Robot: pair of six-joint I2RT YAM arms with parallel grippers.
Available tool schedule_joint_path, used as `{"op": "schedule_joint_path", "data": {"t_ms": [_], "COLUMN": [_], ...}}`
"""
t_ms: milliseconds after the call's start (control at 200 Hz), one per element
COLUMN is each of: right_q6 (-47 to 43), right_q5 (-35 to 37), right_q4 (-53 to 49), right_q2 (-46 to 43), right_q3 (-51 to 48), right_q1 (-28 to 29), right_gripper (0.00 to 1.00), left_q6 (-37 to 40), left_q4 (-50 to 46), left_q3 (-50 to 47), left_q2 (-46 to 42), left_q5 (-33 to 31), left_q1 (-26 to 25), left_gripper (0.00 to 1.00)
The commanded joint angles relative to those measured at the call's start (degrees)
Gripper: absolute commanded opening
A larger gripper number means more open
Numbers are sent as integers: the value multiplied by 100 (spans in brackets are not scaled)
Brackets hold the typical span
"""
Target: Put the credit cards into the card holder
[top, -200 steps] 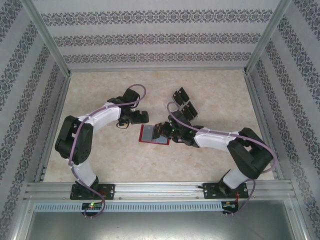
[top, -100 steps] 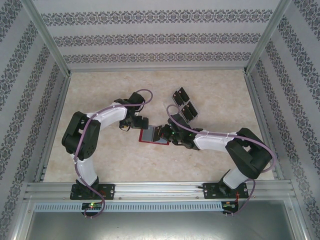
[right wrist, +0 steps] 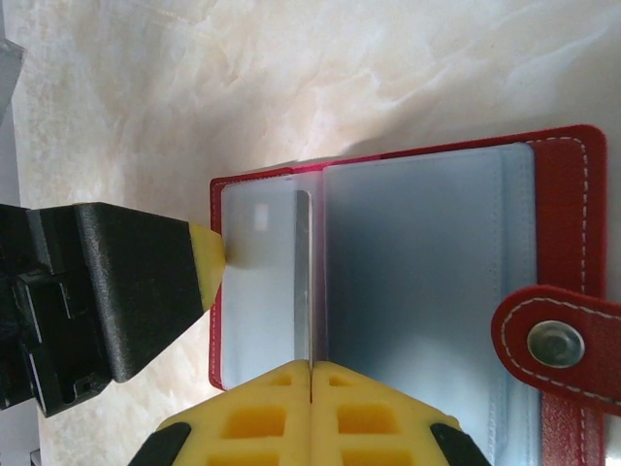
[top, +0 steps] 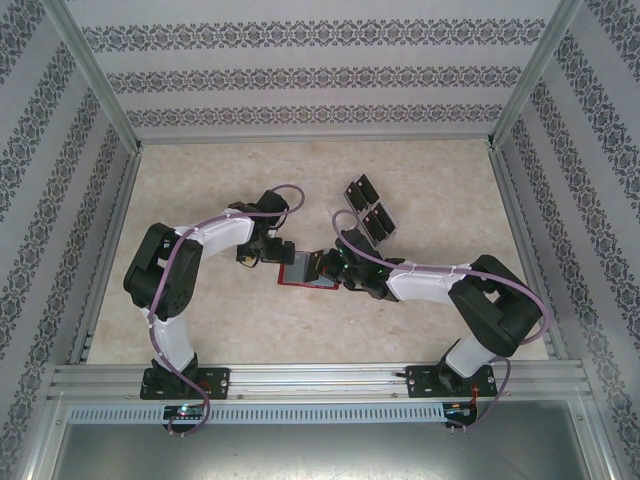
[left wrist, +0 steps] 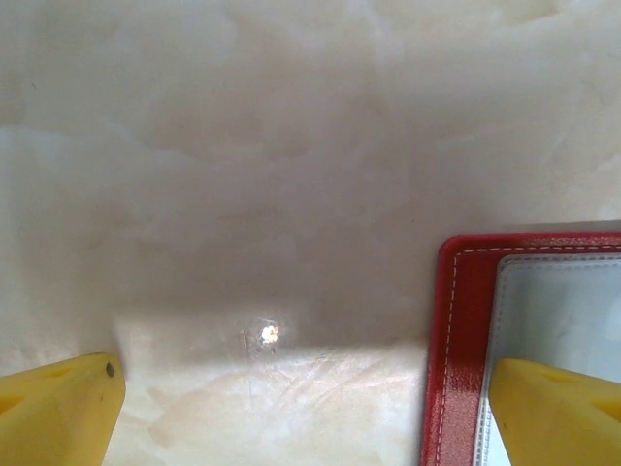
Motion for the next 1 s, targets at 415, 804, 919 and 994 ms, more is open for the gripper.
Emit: {"op": "schedule_joint_path", "data": {"t_ms": [415,804,919,994], "right_q6": [33,-35,-106,-122], "right_q5": [-130,-416,-479,-497], "right_q4": [345,413,382,383], "right_q2": [438,453,465,512], "right_q3": [-61,-300,-327,-336], "right_q1": [-12,-118,-149,-171], "right_gripper": [0,0,0,0], "left_q6": [28,37,41,42], "left_q4": [67,67,60,62], "left_q3": [-63,-66,-58,-46], "left_q2": [91,97,89,95], "left_q5": [-51,-61,-70,-65], "left_q1": [-67,-67,-69,-71], "left_gripper": [97,97,97,97]}}
